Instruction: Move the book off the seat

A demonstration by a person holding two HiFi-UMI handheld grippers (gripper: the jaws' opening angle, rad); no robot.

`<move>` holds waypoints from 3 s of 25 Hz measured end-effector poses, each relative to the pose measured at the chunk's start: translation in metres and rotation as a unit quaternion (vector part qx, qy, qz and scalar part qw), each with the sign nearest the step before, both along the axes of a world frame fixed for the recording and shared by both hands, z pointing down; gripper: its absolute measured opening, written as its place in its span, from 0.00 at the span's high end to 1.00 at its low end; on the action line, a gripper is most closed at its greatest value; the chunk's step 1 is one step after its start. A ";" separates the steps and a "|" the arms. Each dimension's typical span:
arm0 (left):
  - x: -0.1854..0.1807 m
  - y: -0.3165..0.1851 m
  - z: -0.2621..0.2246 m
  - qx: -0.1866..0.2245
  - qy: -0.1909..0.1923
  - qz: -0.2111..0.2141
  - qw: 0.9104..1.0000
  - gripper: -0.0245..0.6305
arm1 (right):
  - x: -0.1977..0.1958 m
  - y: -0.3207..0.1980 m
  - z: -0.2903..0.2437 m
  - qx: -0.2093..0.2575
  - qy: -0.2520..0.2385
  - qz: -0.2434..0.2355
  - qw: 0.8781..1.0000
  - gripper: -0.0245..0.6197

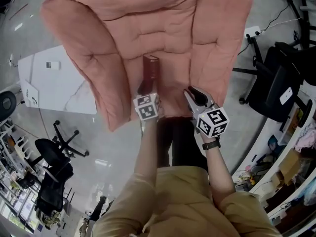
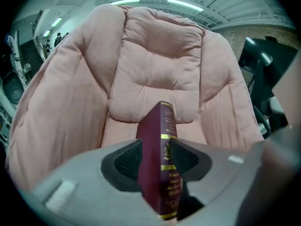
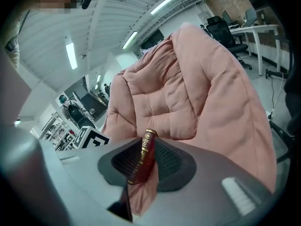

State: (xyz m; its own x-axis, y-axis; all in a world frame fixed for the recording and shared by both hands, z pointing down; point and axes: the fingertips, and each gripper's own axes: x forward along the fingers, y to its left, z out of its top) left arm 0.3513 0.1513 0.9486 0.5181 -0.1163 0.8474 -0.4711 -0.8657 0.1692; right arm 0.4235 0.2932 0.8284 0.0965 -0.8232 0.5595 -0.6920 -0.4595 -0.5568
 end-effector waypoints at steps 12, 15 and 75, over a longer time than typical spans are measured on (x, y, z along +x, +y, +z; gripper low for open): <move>-0.020 -0.053 -0.014 0.032 0.039 -0.008 0.999 0.93 | -0.036 -0.065 0.061 -0.011 -0.033 -0.115 0.993 0.78; -0.026 -0.061 -0.009 0.032 0.033 -0.008 0.999 0.96 | -0.029 -0.091 0.073 -0.004 -0.009 -0.172 0.985 0.71; -0.033 -0.066 -0.142 -0.034 0.147 0.188 0.970 0.48 | -0.041 -0.205 -0.098 -0.032 0.255 -0.704 0.663 0.94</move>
State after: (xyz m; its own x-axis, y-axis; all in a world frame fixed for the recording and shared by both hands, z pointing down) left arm 0.3183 0.0849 0.8063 0.7341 0.1783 0.6552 -0.0465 -0.9495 0.3105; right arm 0.3822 0.0878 0.7306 -0.5522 -0.2753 0.7870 -0.5510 0.8289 -0.0966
